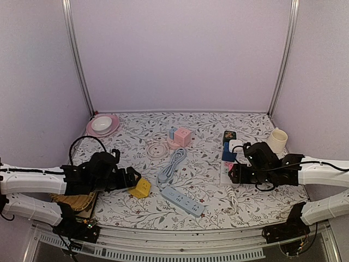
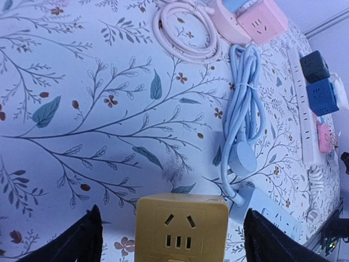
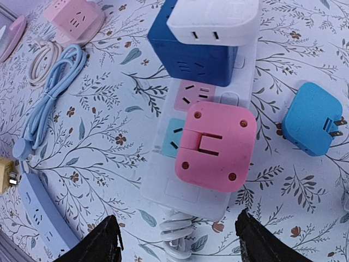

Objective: Pull the plug off the socket

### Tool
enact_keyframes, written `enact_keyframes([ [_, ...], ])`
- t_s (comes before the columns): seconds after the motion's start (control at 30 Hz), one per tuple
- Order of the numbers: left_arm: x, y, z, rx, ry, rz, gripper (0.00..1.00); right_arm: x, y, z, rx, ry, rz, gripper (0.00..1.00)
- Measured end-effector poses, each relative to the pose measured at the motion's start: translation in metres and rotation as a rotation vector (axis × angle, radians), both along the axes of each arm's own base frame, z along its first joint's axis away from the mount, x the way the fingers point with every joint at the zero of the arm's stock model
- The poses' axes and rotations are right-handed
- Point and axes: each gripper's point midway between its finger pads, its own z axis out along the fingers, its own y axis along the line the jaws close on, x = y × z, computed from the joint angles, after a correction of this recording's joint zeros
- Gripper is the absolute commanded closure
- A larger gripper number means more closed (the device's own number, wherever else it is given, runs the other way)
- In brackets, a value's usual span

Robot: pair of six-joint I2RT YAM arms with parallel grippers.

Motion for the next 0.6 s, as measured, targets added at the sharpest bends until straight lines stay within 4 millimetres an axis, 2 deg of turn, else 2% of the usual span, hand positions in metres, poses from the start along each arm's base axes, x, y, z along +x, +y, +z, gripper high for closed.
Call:
enact_keyframes([
  [0.2, 0.006, 0.004, 0.025, 0.036, -0.062, 0.037, 0.1, 0.009, -0.016, -0.006, -0.017, 0.009, -0.041, 0.23],
  [0.3, 0.002, -0.001, 0.033, 0.064, -0.087, 0.021, 0.1, 0.013, -0.022, -0.009, -0.003, 0.017, -0.054, 0.23],
  [0.6, -0.014, -0.056, 0.062, 0.12, -0.154, -0.123, 0.1, 0.022, -0.033, -0.02, 0.086, 0.054, -0.061, 0.23],
])
